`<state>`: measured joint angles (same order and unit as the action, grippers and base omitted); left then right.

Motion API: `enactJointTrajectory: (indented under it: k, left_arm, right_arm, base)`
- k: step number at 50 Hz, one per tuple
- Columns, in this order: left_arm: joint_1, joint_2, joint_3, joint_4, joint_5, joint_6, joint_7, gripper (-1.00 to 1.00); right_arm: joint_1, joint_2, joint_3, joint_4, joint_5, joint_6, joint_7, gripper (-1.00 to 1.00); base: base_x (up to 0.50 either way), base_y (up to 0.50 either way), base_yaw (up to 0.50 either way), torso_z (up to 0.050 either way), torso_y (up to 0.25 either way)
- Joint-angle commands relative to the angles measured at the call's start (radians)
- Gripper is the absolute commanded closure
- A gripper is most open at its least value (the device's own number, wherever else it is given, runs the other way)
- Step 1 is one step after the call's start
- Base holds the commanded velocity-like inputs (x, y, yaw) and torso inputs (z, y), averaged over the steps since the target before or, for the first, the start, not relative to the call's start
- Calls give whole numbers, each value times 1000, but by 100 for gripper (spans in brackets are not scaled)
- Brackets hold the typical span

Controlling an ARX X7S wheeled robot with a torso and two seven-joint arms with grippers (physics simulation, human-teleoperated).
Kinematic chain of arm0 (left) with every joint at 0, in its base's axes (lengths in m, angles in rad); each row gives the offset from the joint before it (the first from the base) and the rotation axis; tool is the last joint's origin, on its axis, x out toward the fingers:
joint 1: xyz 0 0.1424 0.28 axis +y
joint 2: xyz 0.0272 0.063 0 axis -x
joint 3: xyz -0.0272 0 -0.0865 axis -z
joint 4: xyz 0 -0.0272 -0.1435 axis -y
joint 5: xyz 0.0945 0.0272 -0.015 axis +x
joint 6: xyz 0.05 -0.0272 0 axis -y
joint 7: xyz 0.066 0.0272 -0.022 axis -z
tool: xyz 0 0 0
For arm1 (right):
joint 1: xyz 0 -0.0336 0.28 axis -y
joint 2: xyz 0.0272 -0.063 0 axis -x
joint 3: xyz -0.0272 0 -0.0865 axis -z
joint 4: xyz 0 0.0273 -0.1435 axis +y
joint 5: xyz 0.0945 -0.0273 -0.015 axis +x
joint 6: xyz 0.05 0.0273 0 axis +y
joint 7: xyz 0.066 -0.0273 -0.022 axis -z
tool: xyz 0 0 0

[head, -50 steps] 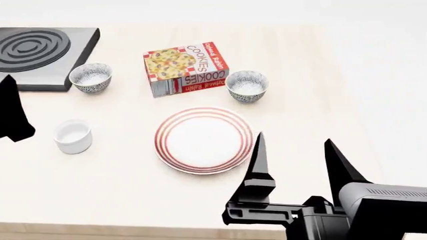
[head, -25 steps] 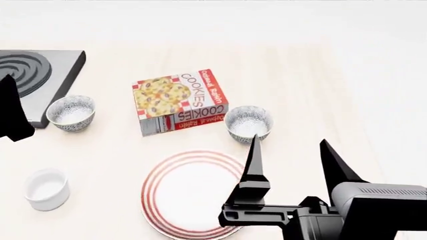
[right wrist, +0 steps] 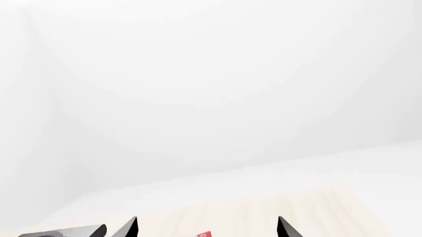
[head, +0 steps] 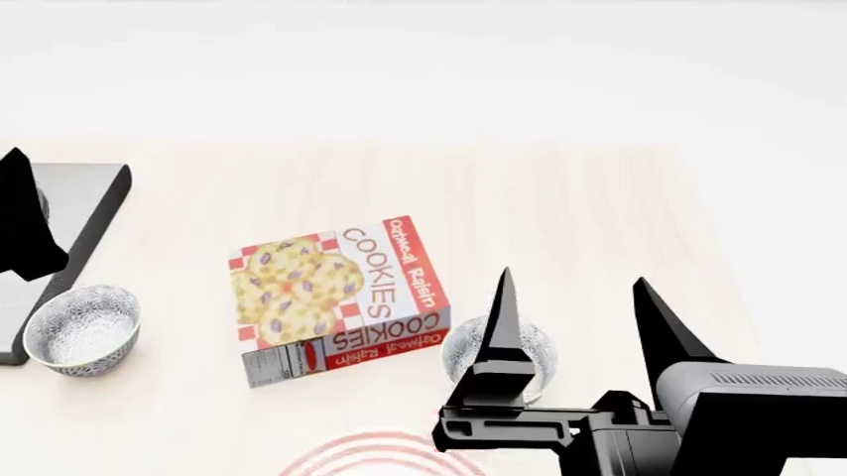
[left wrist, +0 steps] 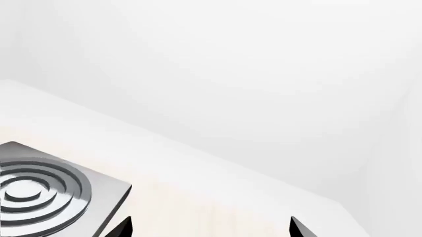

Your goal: Pick the akita bowl next to the plate and place it on the plate.

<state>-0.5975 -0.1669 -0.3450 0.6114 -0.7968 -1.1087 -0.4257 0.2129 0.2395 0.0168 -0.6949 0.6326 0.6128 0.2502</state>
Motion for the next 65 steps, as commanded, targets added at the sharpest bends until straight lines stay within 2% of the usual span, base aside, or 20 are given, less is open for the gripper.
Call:
enactJointTrajectory:
  k: [1,13,18,23,27,37,41,50,52,53,55,63,65]
  left_arm:
    - [4,-6,7,-5,-4,12,-5,-100]
    - [11,-12,15,-7,-7,22,-9,-100]
    - [7,-12,11,-5,-18,17,-17,-100]
    - [7,-13,7,-5,-26,18,-22,-100]
    - [3,-14,6,-4,-32,14,-30,-100]
    - [3,-17,6,-3,-42,15,-40,-100]
    - [8,-18,9,-6,-41,23,-38,-100]
    - [10,-23,13,-12,-42,35,-39,-100]
    - [11,-24,13,-13,-41,37,-41,-100]
    - [11,-25,14,-10,-44,35,-42,-100]
    - [13,-26,15,-13,-42,41,-40,-100]
    - [12,-30,20,-12,-49,41,-46,-100]
    - [10,-31,19,-10,-53,38,-51,-100]
  right_arm:
    - [2,5,-5,4,3,-4,5,-100]
    - [5,12,-25,23,-31,-1,32,-100]
    - [10,6,-43,43,-42,-22,21,-100]
    - [107,18,-74,104,-49,83,63,-100]
    - [240,24,-109,225,-72,234,136,-100]
    - [396,47,-153,393,-70,345,110,-100]
    - [444,36,-125,481,-80,346,129,-100]
    - [585,51,-214,652,-139,394,114,-100]
    - [615,65,-270,684,-174,383,99,-100]
    - [614,19,-179,719,-152,363,151,-100]
    - [647,42,-248,770,-163,406,105,-100]
    - [737,6,-213,1026,-165,364,80,-100]
    - [763,8,-236,1063,-159,396,50,-100]
  base:
    - [500,0,0,0,0]
    - [500,0,0,0,1]
    - [27,0,0,0,0]
    - [0,0,0,0,0]
    - [0,0,0,0,0]
    - [0,0,0,0,0]
    - [0,0,0,0,0]
    - [0,0,0,0,0]
    - [0,0,0,0,0]
    - [0,0,0,0,0]
    - [0,0,0,0,0]
    - [0,0,0,0,0]
    - [0,0,0,0,0]
